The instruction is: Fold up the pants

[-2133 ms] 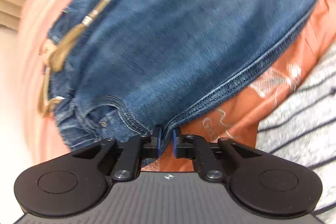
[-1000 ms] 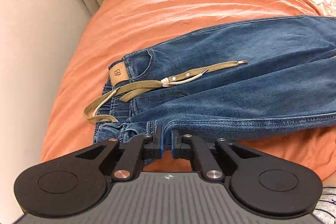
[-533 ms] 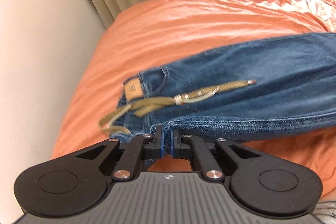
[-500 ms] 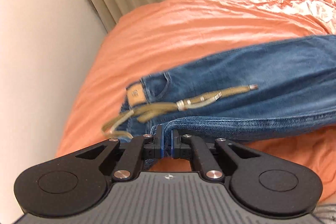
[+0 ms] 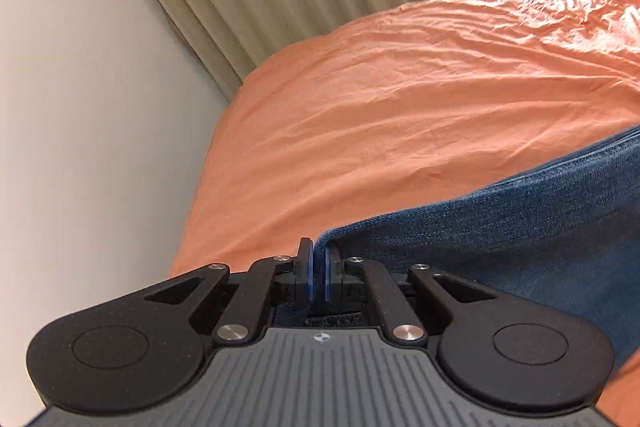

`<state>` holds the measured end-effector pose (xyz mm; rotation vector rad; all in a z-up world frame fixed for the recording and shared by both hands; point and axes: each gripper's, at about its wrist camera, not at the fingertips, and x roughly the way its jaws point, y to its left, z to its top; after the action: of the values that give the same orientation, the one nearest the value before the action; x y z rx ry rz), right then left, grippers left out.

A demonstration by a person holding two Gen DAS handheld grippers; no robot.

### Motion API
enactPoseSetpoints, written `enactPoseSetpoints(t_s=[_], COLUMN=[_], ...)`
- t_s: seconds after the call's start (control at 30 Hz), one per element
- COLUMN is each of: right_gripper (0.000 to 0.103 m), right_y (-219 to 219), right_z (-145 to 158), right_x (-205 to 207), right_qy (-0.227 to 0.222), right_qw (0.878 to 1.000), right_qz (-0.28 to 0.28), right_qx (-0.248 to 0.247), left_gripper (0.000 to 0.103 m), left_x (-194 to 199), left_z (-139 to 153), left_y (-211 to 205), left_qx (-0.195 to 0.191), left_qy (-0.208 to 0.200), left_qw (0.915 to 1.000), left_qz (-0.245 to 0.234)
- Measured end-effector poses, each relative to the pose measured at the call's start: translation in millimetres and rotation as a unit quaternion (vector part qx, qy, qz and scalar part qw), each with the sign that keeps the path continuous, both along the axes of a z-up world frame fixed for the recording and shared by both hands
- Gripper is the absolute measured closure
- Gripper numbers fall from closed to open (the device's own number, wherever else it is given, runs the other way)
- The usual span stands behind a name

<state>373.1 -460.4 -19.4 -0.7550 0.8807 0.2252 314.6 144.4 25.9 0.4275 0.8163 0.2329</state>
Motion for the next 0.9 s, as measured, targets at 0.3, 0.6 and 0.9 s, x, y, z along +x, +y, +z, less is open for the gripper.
enactPoseSetpoints(t_s=[0.3,0.6,0.9], right_gripper=[0.103,0.103,0.103], right_y=[23.3,23.1,17.9], right_z=[-104.6,-156.6,-108.3], right_x=[110.6,130.1,107.6], right_qy=[0.063,0.089,0.032], right_qw=[0.997,0.995,0.999], right_qz=[0.009,0.015,0.014], right_qx=[-0.039,-0.031,-0.016], left_gripper=[0.098,0.098,0.097], left_x=[106.7,133.2,96.6], left_z=[-101.2,-168.5,-126.0], left_y=[3.0,10.1,-1.8], left_qx=[0.026,0.035,0.061], left_qy=[0.088,0.129,0.049], left_qw=[0.9958,0.9910,0.9968], left_qz=[0.001,0.002,0.015])
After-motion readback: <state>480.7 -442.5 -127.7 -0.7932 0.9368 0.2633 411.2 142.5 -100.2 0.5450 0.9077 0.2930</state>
